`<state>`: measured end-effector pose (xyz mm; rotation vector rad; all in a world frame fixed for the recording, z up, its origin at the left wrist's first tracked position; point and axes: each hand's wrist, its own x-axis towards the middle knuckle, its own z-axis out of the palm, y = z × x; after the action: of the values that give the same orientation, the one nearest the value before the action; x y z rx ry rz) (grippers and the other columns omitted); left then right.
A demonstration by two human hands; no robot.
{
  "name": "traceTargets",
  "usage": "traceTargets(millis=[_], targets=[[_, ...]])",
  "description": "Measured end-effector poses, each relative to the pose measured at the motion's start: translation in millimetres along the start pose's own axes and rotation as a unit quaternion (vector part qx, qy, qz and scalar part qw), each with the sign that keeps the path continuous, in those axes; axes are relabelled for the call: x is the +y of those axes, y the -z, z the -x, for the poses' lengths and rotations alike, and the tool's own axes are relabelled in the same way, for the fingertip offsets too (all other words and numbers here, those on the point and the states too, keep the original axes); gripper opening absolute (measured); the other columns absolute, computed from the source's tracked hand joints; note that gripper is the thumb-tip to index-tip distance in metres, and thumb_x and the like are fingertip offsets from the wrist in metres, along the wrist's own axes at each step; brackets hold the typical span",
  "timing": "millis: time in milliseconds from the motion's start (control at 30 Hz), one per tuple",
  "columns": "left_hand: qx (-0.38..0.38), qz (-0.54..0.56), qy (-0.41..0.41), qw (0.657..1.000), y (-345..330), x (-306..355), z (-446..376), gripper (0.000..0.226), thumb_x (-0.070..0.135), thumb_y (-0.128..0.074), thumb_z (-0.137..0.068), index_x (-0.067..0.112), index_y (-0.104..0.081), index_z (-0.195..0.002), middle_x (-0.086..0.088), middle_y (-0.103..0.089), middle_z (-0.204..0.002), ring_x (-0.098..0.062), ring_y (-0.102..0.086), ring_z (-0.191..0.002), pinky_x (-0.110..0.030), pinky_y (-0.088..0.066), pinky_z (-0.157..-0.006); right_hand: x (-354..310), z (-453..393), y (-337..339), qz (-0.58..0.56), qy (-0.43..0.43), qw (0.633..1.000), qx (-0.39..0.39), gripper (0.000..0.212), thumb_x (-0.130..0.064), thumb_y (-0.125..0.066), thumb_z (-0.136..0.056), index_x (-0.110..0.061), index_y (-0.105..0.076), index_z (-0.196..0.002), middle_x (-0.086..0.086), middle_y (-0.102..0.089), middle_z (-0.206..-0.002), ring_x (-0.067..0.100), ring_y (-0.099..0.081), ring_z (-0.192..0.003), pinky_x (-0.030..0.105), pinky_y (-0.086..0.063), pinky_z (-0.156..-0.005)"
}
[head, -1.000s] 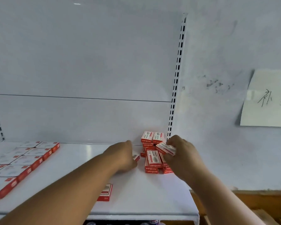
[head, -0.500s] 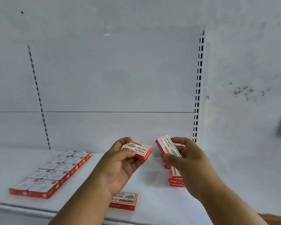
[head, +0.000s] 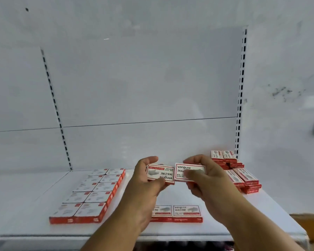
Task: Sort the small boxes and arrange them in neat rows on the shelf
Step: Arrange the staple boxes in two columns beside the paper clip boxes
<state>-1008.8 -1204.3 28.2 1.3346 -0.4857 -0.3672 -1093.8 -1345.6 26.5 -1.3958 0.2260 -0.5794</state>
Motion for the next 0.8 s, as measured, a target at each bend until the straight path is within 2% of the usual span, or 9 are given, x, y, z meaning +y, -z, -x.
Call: traceTargets(millis=[100,200,233,333,433,533,600,700,800], targets=[[-0.010,0.019,0.027,0.999,17,-1,1,0.051,-0.006,-0.060,-0.091,0.037,-0.055,-0.117,-0.008,-0.064,-0.114,-0.023,-0.073,-0.092,-0.039,-0.059,-0.087,10,6,-17,-0.002,-0.018,1.000,0.025,0.017,0.006,-0.053,-0.092,-0.008,-0.060,-0.098,0.013,-0.066,-0.074,0.019,-0.048,-0.059,0.029,-0.034,-0.053],[0.056,0.010,0.024,0.998,33,-4,-10,0.051,-0.012,-0.061,-0.087,0.031,-0.053,-0.114,-0.011,-0.065,-0.108,-0.022,-0.074,-0.086,-0.037,-0.061,-0.077,18,12,-23,-0.009,-0.024,0.998,0.065,0.019,0.007,-0.052,-0.092,-0.009,-0.059,-0.100,0.013,-0.068,-0.078,0.021,-0.052,-0.063,0.029,-0.037,-0.053],[0.062,0.046,0.033,0.996,36,-4,-15,0.049,-0.016,-0.060,-0.086,0.024,-0.053,-0.114,-0.014,-0.066,-0.106,-0.024,-0.073,-0.085,-0.037,-0.061,-0.074,20,14,-22,-0.015,-0.020,0.996,0.082,0.019,0.008,-0.054,-0.091,-0.009,-0.059,-0.100,0.014,-0.069,-0.079,0.021,-0.053,-0.065,0.030,-0.037,-0.054],[0.007,0.235,0.103,0.967,43,-3,-27,0.035,-0.018,-0.053,-0.086,-0.001,-0.054,-0.117,-0.020,-0.072,-0.086,-0.025,-0.073,-0.068,-0.032,-0.060,-0.057,21,20,-14,-0.020,-0.008,0.993,0.120,0.022,0.006,-0.063,-0.088,-0.009,-0.060,-0.104,0.016,-0.070,-0.082,0.024,-0.058,-0.069,0.031,-0.041,-0.057],[-0.029,0.250,0.142,0.957,44,-7,-33,0.032,-0.015,-0.054,-0.087,0.000,-0.060,-0.115,-0.017,-0.073,-0.078,-0.024,-0.072,-0.064,-0.029,-0.059,-0.054,21,23,-6,-0.014,0.003,0.990,0.139,0.020,0.006,-0.063,-0.088,-0.006,-0.061,-0.105,0.017,-0.071,-0.084,0.025,-0.062,-0.068,0.031,-0.046,-0.058],[-0.041,0.143,0.138,0.979,41,-13,-38,0.041,-0.011,-0.055,-0.090,0.018,-0.071,-0.113,-0.011,-0.074,-0.089,-0.021,-0.071,-0.074,-0.030,-0.060,-0.062,22,19,1,0.005,0.006,0.989,0.149,0.015,0.005,-0.059,-0.091,-0.004,-0.064,-0.102,0.016,-0.071,-0.081,0.027,-0.063,-0.065,0.032,-0.048,-0.057],[-0.048,-0.019,0.101,0.993,41,-17,-46,0.047,-0.005,-0.057,-0.093,0.030,-0.067,-0.122,-0.007,-0.071,-0.110,-0.019,-0.071,-0.087,-0.033,-0.059,-0.073,23,13,5,0.079,0.005,0.984,0.157,0.016,0.003,-0.059,-0.092,-0.009,-0.067,-0.098,0.014,-0.071,-0.081,0.026,-0.064,-0.064,0.035,-0.050,-0.058],[-0.052,-0.284,0.023,0.957,38,-17,-61,0.037,0.012,-0.060,-0.097,0.031,-0.052,-0.127,0.003,-0.066,-0.121,-0.012,-0.068,-0.093,-0.025,-0.053,-0.072,27,3,10,0.279,0.003,0.944,0.173,0.014,-0.008,-0.063,-0.091,-0.021,-0.068,-0.091,0.004,-0.072,-0.079,0.019,-0.068,-0.066,0.032,-0.052,-0.060],[-0.099,-0.394,0.006,0.914,36,-22,-72,0.018,0.020,-0.059,-0.097,0.029,-0.058,-0.111,0.009,-0.066,-0.112,-0.011,-0.064,-0.097,-0.032,-0.055,-0.081,34,-8,10,0.423,0.007,0.894,0.150,0.009,-0.018,-0.063,-0.092,-0.024,-0.068,-0.094,-0.009,-0.067,-0.075,0.008,-0.064,-0.072,0.024,-0.048,-0.058]])
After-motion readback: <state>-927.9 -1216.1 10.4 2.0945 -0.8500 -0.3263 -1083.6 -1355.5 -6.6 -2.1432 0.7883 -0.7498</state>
